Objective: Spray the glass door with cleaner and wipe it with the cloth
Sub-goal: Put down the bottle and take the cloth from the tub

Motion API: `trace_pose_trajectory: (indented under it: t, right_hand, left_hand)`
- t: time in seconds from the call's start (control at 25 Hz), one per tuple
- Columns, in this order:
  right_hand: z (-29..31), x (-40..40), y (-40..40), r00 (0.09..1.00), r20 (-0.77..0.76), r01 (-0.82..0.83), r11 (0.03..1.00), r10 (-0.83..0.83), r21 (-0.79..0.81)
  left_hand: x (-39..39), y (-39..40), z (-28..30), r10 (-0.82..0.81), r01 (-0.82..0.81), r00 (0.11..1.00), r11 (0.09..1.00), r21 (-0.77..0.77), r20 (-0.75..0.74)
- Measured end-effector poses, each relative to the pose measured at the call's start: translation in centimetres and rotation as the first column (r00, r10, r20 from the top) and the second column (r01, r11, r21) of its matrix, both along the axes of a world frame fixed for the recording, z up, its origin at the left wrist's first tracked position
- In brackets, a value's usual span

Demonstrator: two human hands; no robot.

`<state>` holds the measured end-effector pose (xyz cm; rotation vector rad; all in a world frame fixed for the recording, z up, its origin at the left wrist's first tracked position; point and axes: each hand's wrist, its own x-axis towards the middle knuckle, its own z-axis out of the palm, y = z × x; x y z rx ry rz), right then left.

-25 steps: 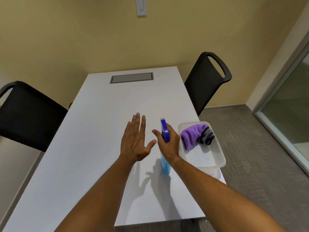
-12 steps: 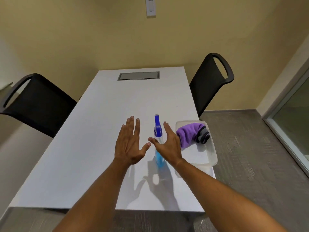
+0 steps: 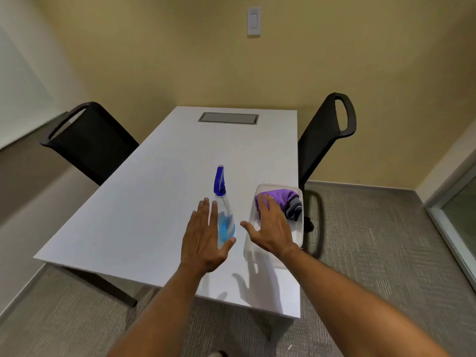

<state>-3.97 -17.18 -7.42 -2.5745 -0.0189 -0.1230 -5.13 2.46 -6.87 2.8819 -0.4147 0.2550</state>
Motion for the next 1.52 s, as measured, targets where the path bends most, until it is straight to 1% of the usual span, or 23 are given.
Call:
trace_pose_trajectory:
  t: [0.12, 0.28, 0.52, 0.68, 0.76, 0.92, 1.04, 1.16, 1.28, 1.4, 1.52]
  right_hand:
    - [-0.1, -0.1, -2.5, 1.000, 0.014, -0.006, 1.000, 0.007, -0.030]
    - [-0.3, 0.8, -5.1, 0.999, 0.035, 0.028, 0.993, -0.024, -0.114]
    - [-1.3, 4.2, -8.0, 0.996, -0.005, 0.090, 0.987, -0.091, -0.131]
    - [-1.9, 7.3, -8.7, 0.997, -0.017, 0.074, 0.977, -0.079, -0.202]
    - [-2.3, 8.9, -9.0, 0.996, -0.036, 0.071, 0.969, -0.082, -0.237]
    - [-2.8, 11.6, -10.4, 0.984, -0.081, 0.119, 0.927, -0.157, -0.355]
    - [-2.8, 13.3, -11.2, 0.972, -0.126, 0.126, 0.894, -0.197, -0.430]
    - [-2.9, 14.5, -11.4, 0.960, -0.171, 0.119, 0.873, -0.223, -0.473]
    - [-3.5, 15.1, -11.6, 0.953, -0.180, 0.145, 0.887, -0.245, -0.439]
    - [-3.9, 15.2, -12.0, 0.944, -0.161, 0.228, 0.921, -0.289, -0.316]
    - [-3.6, 15.0, -12.2, 0.929, -0.184, 0.281, 0.936, -0.321, -0.213]
  left_hand:
    - [-0.6, -2.3, -0.7, -0.069, 0.070, 0.997, 0.997, 0.019, -0.026]
    - [1.0, -5.8, -1.0, -0.154, 0.156, 0.986, 0.987, 0.040, -0.059]
    - [6.9, -9.0, -1.4, -0.210, 0.221, 0.966, 0.973, 0.061, -0.150]
    - [10.8, -10.4, -2.6, -0.240, 0.248, 0.939, 0.969, 0.002, -0.248]
    - [12.6, -11.1, -3.1, -0.236, 0.247, 0.932, 0.969, 0.005, -0.276]
    - [15.8, -12.8, -3.8, -0.229, 0.240, 0.950, 0.970, 0.027, -0.213]
    - [17.0, -13.7, -4.5, -0.217, 0.226, 0.945, 0.974, 0.007, -0.243]
    - [18.1, -14.3, -4.8, -0.214, 0.232, 0.947, 0.972, 0.048, -0.241]
    - [19.4, -14.8, -5.1, -0.195, 0.227, 0.955, 0.965, 0.130, -0.224]
    - [20.0, -15.4, -5.6, -0.182, 0.224, 0.957, 0.958, 0.179, -0.228]
    - [20.1, -15.6, -5.5, -0.182, 0.228, 0.954, 0.957, 0.179, -0.239]
